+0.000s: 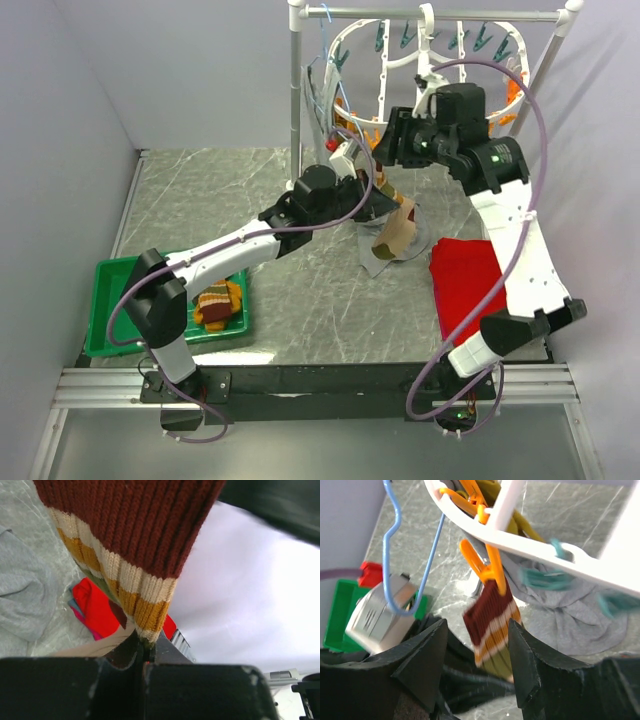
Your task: Remove the socks clipped to the hanger
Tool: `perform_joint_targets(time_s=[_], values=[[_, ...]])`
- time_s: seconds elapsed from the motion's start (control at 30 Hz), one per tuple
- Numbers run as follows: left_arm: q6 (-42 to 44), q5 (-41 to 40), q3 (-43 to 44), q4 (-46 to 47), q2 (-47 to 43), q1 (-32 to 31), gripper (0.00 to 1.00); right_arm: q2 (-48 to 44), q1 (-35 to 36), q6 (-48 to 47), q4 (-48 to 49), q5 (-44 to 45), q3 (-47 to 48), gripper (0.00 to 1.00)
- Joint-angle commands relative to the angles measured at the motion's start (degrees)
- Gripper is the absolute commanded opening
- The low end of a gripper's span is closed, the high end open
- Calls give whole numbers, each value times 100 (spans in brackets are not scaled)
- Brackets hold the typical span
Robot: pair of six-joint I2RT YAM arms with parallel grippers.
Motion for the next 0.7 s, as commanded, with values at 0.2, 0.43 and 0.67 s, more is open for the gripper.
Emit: perform_joint_targets(time_s=[0.2, 0.43, 0.67], values=[[7, 54, 103, 62, -233, -223, 1, 433, 199, -155, 165, 505, 658, 59], [25, 89, 218, 10, -215, -284, 1, 706, 199, -270, 226, 681, 869, 59], [60, 72, 218, -26, -259, -320, 1, 671, 207, -270, 419, 760, 738, 54]])
